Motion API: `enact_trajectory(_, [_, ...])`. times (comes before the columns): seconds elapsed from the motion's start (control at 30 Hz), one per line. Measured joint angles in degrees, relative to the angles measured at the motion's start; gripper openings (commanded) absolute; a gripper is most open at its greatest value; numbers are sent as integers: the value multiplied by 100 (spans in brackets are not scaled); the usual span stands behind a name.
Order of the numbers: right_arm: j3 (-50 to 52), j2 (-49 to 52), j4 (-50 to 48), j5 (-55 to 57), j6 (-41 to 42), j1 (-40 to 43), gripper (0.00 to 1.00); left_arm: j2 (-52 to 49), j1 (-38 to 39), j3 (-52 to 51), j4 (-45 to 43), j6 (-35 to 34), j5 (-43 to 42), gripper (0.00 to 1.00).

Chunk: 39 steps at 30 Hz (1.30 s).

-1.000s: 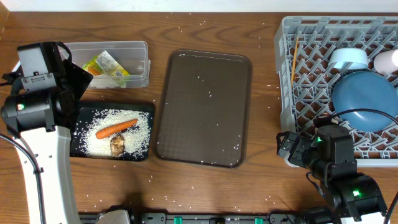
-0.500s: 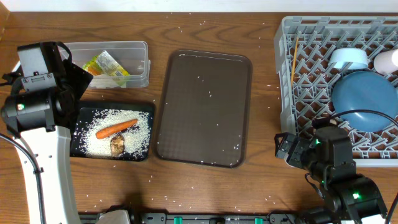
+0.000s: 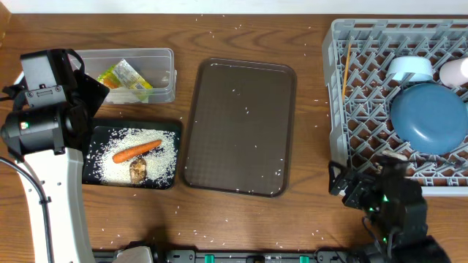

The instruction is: Sort waste into correct bins and load items into the dishwasher rack

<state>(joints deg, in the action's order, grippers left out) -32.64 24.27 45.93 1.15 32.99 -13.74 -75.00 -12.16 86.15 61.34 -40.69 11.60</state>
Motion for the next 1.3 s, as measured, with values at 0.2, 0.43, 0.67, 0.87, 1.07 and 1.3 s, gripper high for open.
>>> enact_trajectory(0.2, [1327, -855, -2087, -190, -227, 321, 99, 0, 0, 0, -2, 0, 0, 98])
enact_trajectory(0.43, [2618, -1370, -4256, -509, -549, 385, 99, 0, 0, 0, -2, 0, 0, 98])
enact_trajectory(0.67, [3226, -1873, -4782, -581, -645, 778, 99, 0, 0, 0, 0, 0, 0, 98])
enact_trajectory(0.87, [3226, -2321, -4612, -579, -968, 1082, 99, 0, 0, 0, 0, 0, 0, 98])
enact_trajectory(1.07, [3226, -2361, -4229, -586, -2100, 1082, 99, 0, 0, 0, -2, 0, 0, 98])
enact_trajectory(1.3, [3226, -2361, -4225, -562, -2859, 1082, 99, 0, 0, 0, 0, 0, 0, 98])
